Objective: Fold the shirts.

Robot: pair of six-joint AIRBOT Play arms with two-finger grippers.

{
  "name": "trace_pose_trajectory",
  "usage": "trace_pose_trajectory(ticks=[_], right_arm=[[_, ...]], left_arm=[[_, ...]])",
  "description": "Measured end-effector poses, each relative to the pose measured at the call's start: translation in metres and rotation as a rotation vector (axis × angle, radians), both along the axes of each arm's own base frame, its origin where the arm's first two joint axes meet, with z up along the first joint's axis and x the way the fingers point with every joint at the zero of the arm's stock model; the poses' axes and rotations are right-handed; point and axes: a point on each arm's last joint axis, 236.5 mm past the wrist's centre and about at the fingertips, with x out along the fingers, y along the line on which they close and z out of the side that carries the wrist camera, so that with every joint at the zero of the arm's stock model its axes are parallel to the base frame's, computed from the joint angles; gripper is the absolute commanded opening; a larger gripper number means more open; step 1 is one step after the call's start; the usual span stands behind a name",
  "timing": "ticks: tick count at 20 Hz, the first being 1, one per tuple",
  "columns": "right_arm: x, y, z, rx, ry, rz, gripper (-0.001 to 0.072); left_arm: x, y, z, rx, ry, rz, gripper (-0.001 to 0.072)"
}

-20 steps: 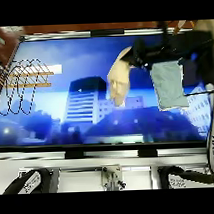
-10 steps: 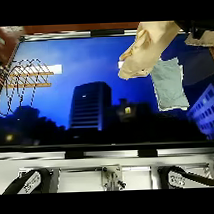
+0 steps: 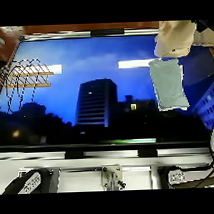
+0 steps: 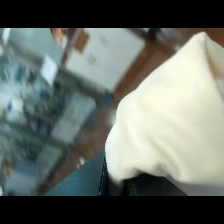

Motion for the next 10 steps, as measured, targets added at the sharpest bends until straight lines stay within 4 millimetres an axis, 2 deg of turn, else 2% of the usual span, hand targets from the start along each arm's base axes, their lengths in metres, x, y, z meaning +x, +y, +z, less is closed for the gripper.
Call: trace_pose_trajectory(ticks=[2, 4, 7, 8, 10], right_arm=[[0.015, -0.024, -0.001, -0.034, -0.057, -0.094, 0.0084], [0.027, -0.037, -0.022, -0.125, -0.045, -0.135, 0.0084], [0.039, -0.033, -0.090, -0.302, 0.113, -0.070, 0.0084], [0.038, -0.031, -0.113, -0.370, 0.179, -0.037, 0.0084], [0.028, -0.031, -0.143, -0.485, 0.287, 0.013, 0.0084]], left_arm=[[-0.001, -0.017, 0.000, 0.000, 0.000, -0.043, 0.0036], [-0.003, -0.038, 0.000, 0.000, 0.000, -0.096, 0.0036], [-0.008, -0.071, 0.000, 0.000, -0.001, -0.181, 0.0036], [-0.010, -0.079, 0.000, -0.001, -0.001, -0.204, 0.0036], [-0.014, -0.093, 0.000, 0.000, -0.001, -0.241, 0.0036]])
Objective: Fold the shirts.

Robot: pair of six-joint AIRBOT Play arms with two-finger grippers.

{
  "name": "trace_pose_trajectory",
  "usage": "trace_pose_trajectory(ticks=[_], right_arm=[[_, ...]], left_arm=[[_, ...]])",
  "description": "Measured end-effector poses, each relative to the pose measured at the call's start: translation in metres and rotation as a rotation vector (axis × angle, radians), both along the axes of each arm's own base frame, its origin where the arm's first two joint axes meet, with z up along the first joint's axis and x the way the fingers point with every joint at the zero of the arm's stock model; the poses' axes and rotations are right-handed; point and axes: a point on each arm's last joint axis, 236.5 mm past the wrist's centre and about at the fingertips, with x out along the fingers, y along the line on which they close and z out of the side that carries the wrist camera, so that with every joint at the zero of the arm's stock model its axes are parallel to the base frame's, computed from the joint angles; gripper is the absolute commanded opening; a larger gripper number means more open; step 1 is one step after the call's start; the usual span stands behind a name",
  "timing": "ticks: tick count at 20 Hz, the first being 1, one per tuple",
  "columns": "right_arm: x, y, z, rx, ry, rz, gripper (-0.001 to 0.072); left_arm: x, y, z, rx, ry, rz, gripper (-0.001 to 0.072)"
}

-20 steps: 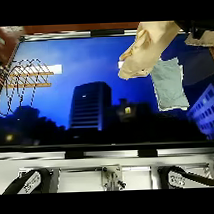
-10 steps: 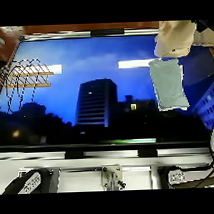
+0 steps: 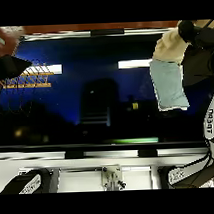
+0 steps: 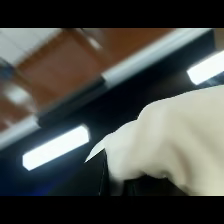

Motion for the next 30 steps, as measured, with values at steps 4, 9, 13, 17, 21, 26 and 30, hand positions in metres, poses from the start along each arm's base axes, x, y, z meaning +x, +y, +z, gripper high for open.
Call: trace_pose_trajectory(ticks=[4, 9, 13, 17, 21, 26, 30], right_arm=[[-0.031, -0.016, 0.000, -0.121, 0.111, 0.016, 0.0084], [-0.101, -0.034, -0.024, -0.119, 0.403, 0.008, 0.0085], [-0.159, -0.030, -0.063, -0.066, 0.681, 0.028, 0.0084], [-0.206, -0.016, -0.110, 0.012, 0.924, 0.037, 0.0084], [-0.252, 0.001, -0.157, 0.064, 1.145, 0.070, 0.0087], [-0.279, 0.000, -0.180, 0.036, 1.257, 0.068, 0.0585], [-0.270, -0.022, -0.151, -0.067, 1.167, 0.023, 0.0581]], left_arm=[[-0.003, -0.012, 0.000, 0.000, -0.003, -0.030, 0.0036], [0.000, -0.013, 0.004, 0.010, -0.030, -0.034, 0.0036], [0.004, -0.012, 0.001, 0.022, -0.036, -0.035, 0.0036], [0.009, -0.012, -0.005, 0.025, -0.024, -0.037, 0.0036], [0.013, -0.012, -0.011, 0.026, -0.010, -0.038, 0.0036], [0.017, -0.011, -0.014, 0.024, -0.004, -0.035, 0.0036], [0.020, -0.011, -0.017, 0.040, -0.008, -0.038, 0.0034]])
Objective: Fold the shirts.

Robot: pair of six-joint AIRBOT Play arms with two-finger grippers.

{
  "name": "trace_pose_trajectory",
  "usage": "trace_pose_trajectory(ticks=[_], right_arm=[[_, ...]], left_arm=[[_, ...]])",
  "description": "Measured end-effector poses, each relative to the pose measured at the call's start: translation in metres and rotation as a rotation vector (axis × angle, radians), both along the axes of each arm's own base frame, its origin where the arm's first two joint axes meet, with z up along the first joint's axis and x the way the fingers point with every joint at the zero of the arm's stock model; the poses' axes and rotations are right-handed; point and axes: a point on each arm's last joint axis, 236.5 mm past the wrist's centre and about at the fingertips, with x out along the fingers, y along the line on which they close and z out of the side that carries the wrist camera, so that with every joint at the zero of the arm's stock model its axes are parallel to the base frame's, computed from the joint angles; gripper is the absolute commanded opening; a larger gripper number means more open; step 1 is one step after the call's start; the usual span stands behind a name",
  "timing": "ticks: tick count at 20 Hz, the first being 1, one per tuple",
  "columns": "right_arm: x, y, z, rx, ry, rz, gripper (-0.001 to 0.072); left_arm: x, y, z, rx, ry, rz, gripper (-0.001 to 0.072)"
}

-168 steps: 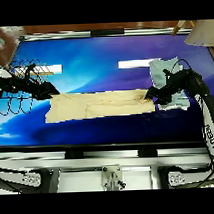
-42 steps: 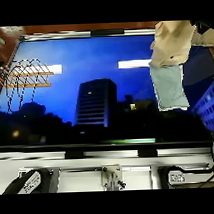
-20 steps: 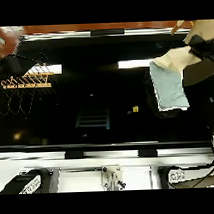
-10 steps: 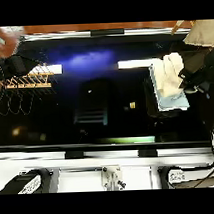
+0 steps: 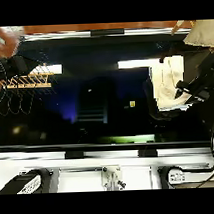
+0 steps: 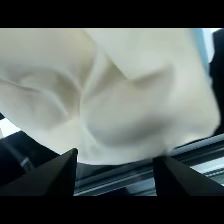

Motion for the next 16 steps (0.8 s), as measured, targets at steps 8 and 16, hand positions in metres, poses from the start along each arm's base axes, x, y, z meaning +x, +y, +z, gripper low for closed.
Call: trace_pose_trajectory(ticks=[8, 16], right_arm=[[0.103, 0.077, 0.168, -0.173, -0.716, 0.247, 0.0627], [0.056, 0.206, 0.046, 0.012, -0.271, 0.534, 0.0627]], left_arm=[[0.001, 0.024, -0.121, 0.439, 0.323, 0.032, 0.0292], [-0.024, 0.025, -0.196, 0.721, 0.631, -0.002, 0.0667]])
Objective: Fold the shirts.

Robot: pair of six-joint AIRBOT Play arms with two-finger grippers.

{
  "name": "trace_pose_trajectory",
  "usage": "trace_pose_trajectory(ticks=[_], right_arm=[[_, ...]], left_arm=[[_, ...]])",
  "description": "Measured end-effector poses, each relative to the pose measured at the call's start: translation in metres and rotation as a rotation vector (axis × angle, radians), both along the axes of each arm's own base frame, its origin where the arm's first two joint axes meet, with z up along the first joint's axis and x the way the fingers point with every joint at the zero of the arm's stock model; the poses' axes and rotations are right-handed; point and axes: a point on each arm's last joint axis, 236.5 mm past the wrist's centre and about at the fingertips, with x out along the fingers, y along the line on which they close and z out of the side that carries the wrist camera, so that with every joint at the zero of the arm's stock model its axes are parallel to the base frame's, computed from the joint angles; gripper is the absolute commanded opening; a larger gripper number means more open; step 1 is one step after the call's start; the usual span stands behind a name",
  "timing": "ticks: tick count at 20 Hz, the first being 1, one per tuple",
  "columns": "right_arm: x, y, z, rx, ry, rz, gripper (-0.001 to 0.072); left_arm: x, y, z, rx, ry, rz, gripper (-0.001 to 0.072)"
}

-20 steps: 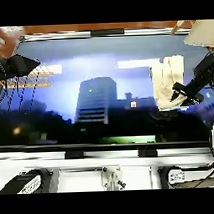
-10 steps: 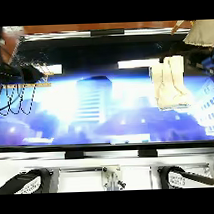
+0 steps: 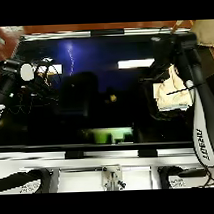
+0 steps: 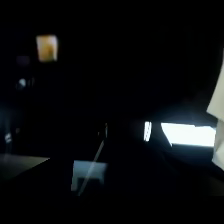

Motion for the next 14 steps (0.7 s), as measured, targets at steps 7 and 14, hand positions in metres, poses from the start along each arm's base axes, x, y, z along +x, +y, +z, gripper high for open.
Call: trace_pose_trajectory(ticks=[7, 14], right_arm=[[-0.015, 0.019, -0.018, 0.008, 0.089, 0.045, 0.0627], [-0.017, 0.022, -0.020, 0.010, 0.101, 0.051, 0.0627]], left_arm=[[-0.004, 0.003, -0.007, 0.038, 0.035, 0.004, 0.0668], [-0.005, 0.004, -0.008, 0.042, 0.040, 0.005, 0.0668]])
